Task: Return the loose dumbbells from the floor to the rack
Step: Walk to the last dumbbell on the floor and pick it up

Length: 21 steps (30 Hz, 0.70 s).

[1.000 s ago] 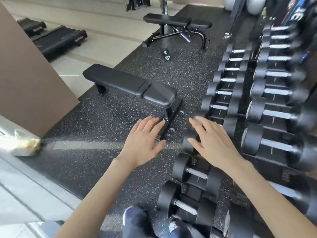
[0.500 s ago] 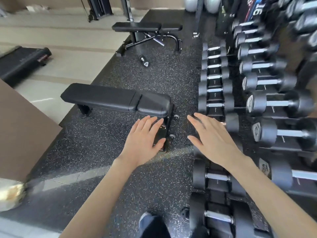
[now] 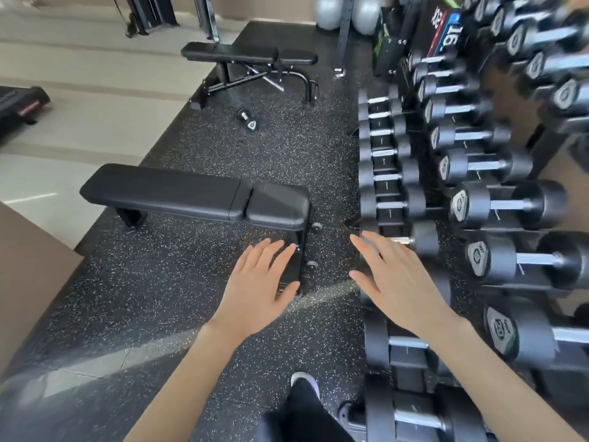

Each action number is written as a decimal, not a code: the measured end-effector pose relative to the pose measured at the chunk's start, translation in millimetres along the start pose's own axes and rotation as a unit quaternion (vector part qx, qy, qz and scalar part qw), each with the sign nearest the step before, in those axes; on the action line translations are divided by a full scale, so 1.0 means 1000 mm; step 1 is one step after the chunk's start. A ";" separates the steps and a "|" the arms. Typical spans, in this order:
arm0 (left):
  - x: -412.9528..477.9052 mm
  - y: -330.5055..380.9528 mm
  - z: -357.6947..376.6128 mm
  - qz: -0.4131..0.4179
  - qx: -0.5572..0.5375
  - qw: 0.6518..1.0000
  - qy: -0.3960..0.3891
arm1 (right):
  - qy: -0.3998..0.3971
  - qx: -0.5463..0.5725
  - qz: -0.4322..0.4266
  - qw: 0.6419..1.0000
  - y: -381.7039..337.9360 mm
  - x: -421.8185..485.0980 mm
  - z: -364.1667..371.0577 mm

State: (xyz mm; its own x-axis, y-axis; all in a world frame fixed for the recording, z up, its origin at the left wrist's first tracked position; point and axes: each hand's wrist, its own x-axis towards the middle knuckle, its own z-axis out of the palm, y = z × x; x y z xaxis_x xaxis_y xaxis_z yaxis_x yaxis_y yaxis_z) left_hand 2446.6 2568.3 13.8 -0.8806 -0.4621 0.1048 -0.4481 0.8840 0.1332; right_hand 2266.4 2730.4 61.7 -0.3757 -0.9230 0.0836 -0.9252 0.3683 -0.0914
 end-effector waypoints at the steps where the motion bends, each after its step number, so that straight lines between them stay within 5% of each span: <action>1: 0.006 -0.002 0.001 0.000 0.000 1.000 -0.001 | -0.002 0.001 0.002 1.000 0.002 0.005 0.003; 21: 0.214 -0.070 0.017 -0.018 0.015 0.999 -0.030 | 0.008 -0.022 -0.009 1.000 0.101 0.209 0.031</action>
State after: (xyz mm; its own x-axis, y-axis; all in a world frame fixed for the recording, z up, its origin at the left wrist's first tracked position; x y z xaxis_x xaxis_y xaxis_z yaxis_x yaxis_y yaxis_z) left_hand 2287.1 2408.9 9.8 -0.8710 -0.4894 0.0418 -0.4832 0.8690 0.1067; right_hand 2096.3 2570.6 39.2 -0.3596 -0.9277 0.1004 -0.9331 0.3567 -0.0463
